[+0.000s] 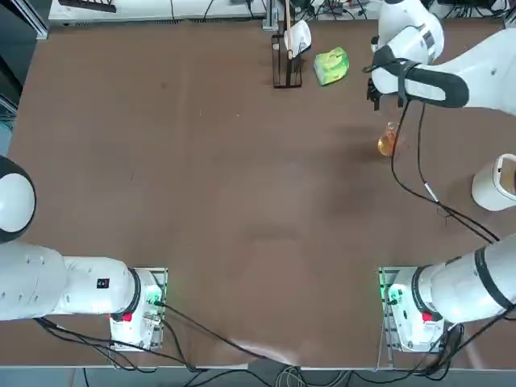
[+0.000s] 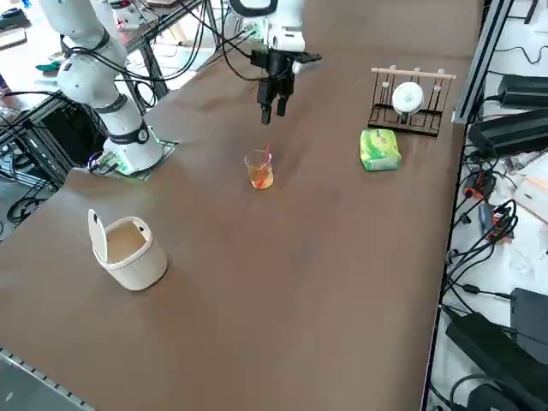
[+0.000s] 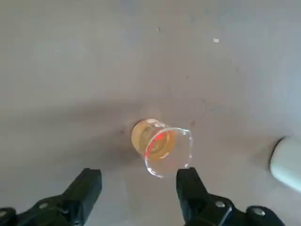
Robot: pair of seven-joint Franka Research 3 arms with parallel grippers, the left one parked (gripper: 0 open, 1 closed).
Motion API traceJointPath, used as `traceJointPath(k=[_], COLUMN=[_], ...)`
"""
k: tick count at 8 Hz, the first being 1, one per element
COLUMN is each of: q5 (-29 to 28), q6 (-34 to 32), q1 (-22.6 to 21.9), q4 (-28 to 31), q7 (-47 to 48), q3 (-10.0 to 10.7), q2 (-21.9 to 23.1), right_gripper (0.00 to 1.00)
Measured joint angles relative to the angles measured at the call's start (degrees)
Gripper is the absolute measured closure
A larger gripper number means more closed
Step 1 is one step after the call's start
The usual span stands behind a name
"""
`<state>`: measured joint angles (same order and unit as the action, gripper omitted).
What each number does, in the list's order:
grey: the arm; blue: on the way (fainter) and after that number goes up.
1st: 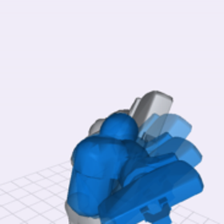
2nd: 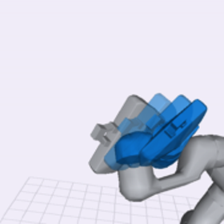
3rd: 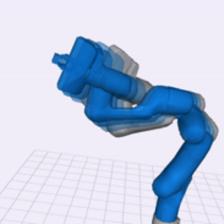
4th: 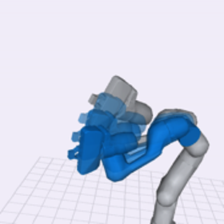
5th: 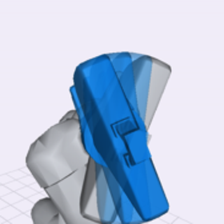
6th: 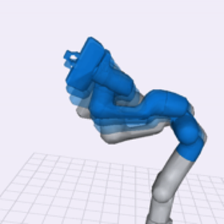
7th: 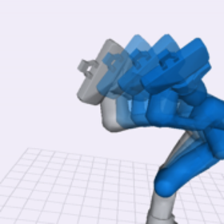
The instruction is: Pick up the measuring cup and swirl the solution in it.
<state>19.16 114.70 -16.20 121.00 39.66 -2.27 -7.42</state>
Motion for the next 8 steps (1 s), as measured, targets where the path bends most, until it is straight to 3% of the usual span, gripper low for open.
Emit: traceJointPath(k=[3, 8], q5=[0.4, 0.4], q6=[1.7, 0.8], q1=[0.1, 0.3], q4=[-0.5, -0.5], q7=[11.1, 14.6], q3=[0.3, 1.0], q2=[-4.0, -5.9], right_gripper=[0.11, 0.20])
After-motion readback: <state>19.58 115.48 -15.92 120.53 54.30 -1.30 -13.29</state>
